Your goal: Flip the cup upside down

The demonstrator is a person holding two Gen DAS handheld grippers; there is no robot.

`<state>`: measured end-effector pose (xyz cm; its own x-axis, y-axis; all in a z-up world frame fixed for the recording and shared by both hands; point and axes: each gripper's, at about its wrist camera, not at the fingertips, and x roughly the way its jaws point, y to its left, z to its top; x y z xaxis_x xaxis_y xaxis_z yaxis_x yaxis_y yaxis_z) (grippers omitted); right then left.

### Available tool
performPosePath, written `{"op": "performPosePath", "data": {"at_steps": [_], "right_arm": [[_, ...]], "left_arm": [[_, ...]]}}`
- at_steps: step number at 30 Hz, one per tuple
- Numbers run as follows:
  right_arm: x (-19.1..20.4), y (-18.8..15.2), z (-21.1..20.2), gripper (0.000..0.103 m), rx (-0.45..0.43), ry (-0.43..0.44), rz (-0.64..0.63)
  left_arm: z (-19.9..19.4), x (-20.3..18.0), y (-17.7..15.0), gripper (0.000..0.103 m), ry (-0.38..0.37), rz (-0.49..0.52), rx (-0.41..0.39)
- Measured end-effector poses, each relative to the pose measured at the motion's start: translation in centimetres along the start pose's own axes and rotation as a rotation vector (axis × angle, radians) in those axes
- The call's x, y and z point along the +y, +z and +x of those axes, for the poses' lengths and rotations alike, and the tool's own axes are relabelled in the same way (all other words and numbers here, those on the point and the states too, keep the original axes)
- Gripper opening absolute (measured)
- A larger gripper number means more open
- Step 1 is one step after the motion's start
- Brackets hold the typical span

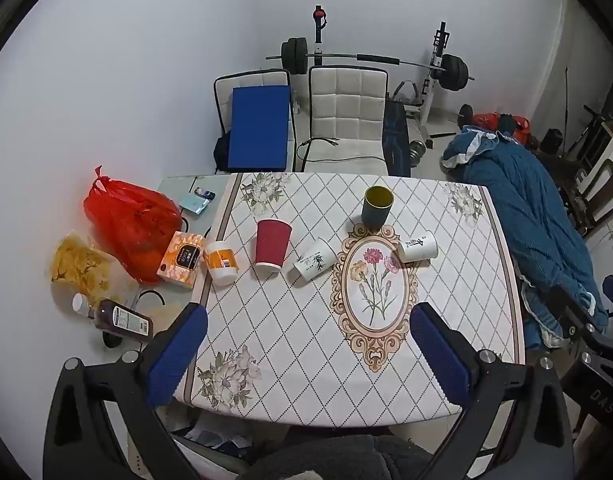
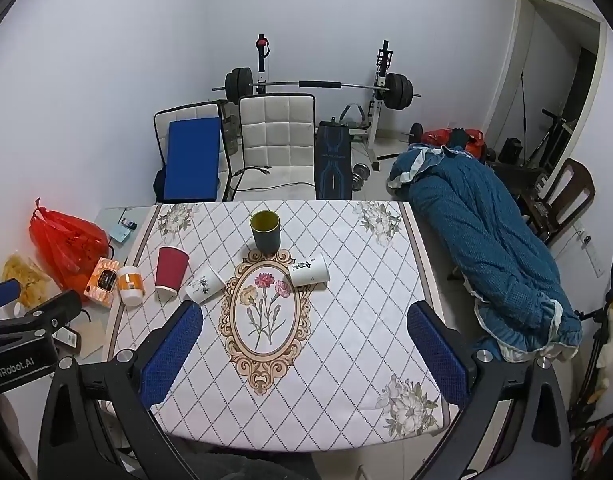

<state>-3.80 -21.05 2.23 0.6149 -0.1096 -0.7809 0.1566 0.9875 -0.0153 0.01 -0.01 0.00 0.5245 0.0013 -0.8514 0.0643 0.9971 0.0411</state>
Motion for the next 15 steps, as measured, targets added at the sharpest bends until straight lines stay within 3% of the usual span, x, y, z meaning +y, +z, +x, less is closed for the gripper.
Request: {"op": "performPosePath", "data": {"at_steps": [15], "right_arm": [[0.8,0.5,-0.2,0.103,-0.024,-0.009,-0.009]], "left_arm": [[0.0,0.1,1.2,0.103,-0.01,0.003,-0.01]]}}
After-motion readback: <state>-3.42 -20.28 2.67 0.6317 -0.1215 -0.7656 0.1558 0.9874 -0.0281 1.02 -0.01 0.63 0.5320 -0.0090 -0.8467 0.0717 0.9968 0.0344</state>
